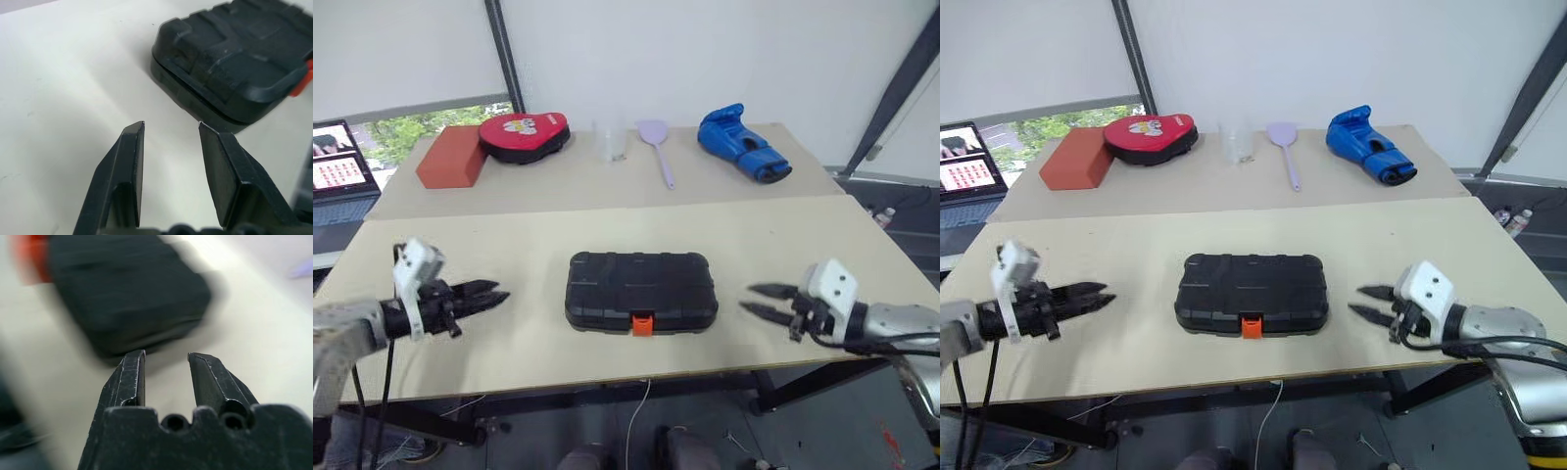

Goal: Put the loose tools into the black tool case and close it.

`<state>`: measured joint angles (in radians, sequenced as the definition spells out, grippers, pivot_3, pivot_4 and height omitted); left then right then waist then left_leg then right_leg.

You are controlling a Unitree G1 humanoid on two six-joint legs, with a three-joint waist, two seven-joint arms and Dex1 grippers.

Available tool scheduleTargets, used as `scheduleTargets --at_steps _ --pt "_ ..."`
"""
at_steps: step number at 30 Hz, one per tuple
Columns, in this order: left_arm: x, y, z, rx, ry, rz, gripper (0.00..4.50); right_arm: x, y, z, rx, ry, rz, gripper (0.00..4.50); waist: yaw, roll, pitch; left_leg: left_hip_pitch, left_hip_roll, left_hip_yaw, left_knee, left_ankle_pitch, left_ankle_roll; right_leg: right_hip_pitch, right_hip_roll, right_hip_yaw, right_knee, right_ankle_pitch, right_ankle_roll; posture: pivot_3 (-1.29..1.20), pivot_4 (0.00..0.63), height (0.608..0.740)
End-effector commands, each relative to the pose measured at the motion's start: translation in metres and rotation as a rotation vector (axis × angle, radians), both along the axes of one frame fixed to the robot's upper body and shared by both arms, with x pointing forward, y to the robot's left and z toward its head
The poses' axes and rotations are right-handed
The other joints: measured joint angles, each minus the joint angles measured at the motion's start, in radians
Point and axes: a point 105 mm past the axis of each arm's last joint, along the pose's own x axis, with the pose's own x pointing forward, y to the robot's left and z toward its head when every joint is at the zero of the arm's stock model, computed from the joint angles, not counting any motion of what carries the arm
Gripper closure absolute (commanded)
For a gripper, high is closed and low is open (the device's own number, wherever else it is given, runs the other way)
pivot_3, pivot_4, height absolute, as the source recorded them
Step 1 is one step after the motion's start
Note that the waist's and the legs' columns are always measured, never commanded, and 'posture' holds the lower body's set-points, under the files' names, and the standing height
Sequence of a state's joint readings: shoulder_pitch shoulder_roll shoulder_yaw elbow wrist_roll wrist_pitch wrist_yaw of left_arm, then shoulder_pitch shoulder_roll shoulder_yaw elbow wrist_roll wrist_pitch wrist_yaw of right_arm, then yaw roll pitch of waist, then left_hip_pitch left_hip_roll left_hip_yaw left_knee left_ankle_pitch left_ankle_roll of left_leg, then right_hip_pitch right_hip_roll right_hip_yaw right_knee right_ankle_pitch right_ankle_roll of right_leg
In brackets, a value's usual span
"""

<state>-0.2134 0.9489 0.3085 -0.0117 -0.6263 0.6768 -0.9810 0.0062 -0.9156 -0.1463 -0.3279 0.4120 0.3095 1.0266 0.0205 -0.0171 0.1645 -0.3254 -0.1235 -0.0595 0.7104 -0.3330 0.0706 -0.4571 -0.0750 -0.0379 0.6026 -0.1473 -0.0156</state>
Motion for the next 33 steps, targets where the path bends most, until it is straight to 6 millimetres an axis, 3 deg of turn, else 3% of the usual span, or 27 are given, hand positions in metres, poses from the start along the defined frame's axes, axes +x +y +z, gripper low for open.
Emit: scheduleTargets --at_steps 1,2,4,5,8,11,13,15,17,19,21,23,28,30,33 --pt "0.047 -0.004 0.002 0.107 -0.108 0.016 3.10 -0.015 0.018 -0.009 -0.035 0.050 0.117 3.32 0.008 -0.001 0.000 0.000 -0.001 0.000 0.000 0.000 0.000 0.001 -0.001 0.000 -0.001 0.000 0.000 0.00 0.150 0.740" --pt "0.062 -0.014 0.005 0.118 -0.138 -0.006 3.31 -0.017 0.024 -0.013 -0.041 0.065 0.139 3.49 0.012 -0.001 0.000 0.000 -0.001 0.000 0.001 0.000 -0.001 0.001 -0.001 0.000 -0.001 0.001 0.001 0.00 0.150 0.740" --pt "0.079 -0.032 0.007 0.136 -0.169 -0.057 4.18 -0.019 0.031 -0.017 -0.051 0.072 0.170 4.21 0.026 -0.003 0.000 -0.001 -0.002 0.000 0.003 0.000 -0.001 0.001 -0.001 -0.002 -0.001 0.005 -0.005 0.00 0.150 0.740" --pt "0.090 -0.049 0.006 0.161 -0.193 -0.110 4.46 -0.018 0.036 -0.022 -0.071 0.070 0.186 4.46 0.024 -0.003 0.000 -0.003 -0.002 0.000 0.003 0.000 -0.001 0.000 -0.001 -0.001 -0.003 0.007 -0.005 0.00 0.150 0.740" --pt "0.113 -0.096 0.004 0.233 -0.258 -0.255 4.46 -0.013 0.050 -0.030 -0.113 0.055 0.230 4.46 0.022 -0.004 -0.001 -0.005 -0.002 0.000 0.004 0.000 -0.001 -0.002 -0.001 -0.002 -0.006 0.009 -0.006 0.00 0.150 0.740" --pt "0.120 -0.117 -0.003 0.282 -0.275 -0.329 4.46 -0.005 0.054 -0.033 -0.135 0.039 0.228 4.46 0.017 -0.005 -0.001 -0.010 -0.003 0.000 0.004 0.001 0.000 -0.004 -0.002 -0.003 -0.009 0.009 -0.005 0.00 0.150 0.740" --pt "0.115 -0.136 -0.018 0.332 -0.249 -0.457 4.46 0.011 0.054 -0.036 -0.166 -0.002 0.169 4.46 -0.002 -0.005 -0.001 -0.011 -0.003 0.000 0.004 0.002 0.003 -0.006 -0.002 -0.003 -0.008 0.009 -0.005 0.00 0.150 0.740" --pt "0.095 -0.145 -0.042 0.429 -0.174 -0.659 4.46 0.030 0.051 -0.033 -0.190 -0.059 0.085 4.46 -0.015 -0.005 -0.002 -0.012 -0.002 0.000 0.003 0.004 0.006 -0.007 -0.002 -0.003 -0.008 0.009 -0.005 0.00 0.150 0.740" --pt "0.074 -0.138 -0.061 0.488 -0.056 -0.819 4.46 0.042 0.045 -0.029 -0.200 -0.111 0.024 4.46 -0.018 -0.005 -0.002 -0.012 -0.003 0.001 0.003 0.004 0.006 -0.009 -0.002 -0.002 -0.009 0.009 -0.005 0.00 0.150 0.740" --pt "0.054 -0.128 -0.067 0.465 0.062 -0.938 4.46 0.058 0.034 -0.022 -0.205 -0.174 -0.081 4.46 -0.020 -0.005 -0.002 -0.012 -0.002 0.001 0.003 0.003 0.006 -0.009 -0.002 -0.002 -0.008 0.010 -0.006 0.00 0.150 0.740" --pt "0.053 -0.133 -0.057 0.383 0.063 -0.932 4.46 0.065 0.026 -0.018 -0.185 -0.183 -0.143 4.46 -0.022 -0.004 -0.002 -0.011 -0.002 0.001 0.004 0.003 0.007 -0.009 -0.002 -0.001 -0.008 0.010 -0.007 0.00 0.150 0.740" --pt "0.065 -0.140 -0.039 0.301 -0.003 -0.852 4.46 0.062 0.024 -0.017 -0.161 -0.165 -0.151 4.46 -0.014 -0.004 -0.002 -0.011 -0.003 0.001 0.004 0.003 0.007 -0.009 -0.002 -0.001 -0.007 0.010 -0.007 0.00 0.150 0.740" --pt "0.093 -0.149 0.021 0.045 -0.145 -0.626 4.46 0.035 0.027 -0.008 -0.047 -0.082 -0.109 4.46 0.005 -0.005 -0.002 -0.025 -0.002 -0.003 0.012 0.004 0.008 -0.019 0.000 -0.004 -0.004 0.011 -0.007 0.00 0.150 0.740" --pt "0.086 -0.159 0.041 -0.092 -0.126 -0.648 4.46 0.024 0.028 -0.003 -0.001 -0.046 -0.099 4.46 0.001 -0.005 -0.002 -0.030 -0.003 -0.003 0.017 0.004 0.008 -0.024 -0.001 -0.004 0.003 0.011 -0.008 0.00 0.150 0.740" --pt "0.065 -0.185 0.041 -0.135 -0.110 -0.735 4.46 0.011 0.030 0.001 0.041 -0.004 -0.089 4.46 -0.004 -0.005 -0.002 -0.030 -0.003 -0.003 0.018 0.002 0.010 -0.023 -0.002 -0.004 0.007 0.011 -0.008 0.00 0.150 0.740"
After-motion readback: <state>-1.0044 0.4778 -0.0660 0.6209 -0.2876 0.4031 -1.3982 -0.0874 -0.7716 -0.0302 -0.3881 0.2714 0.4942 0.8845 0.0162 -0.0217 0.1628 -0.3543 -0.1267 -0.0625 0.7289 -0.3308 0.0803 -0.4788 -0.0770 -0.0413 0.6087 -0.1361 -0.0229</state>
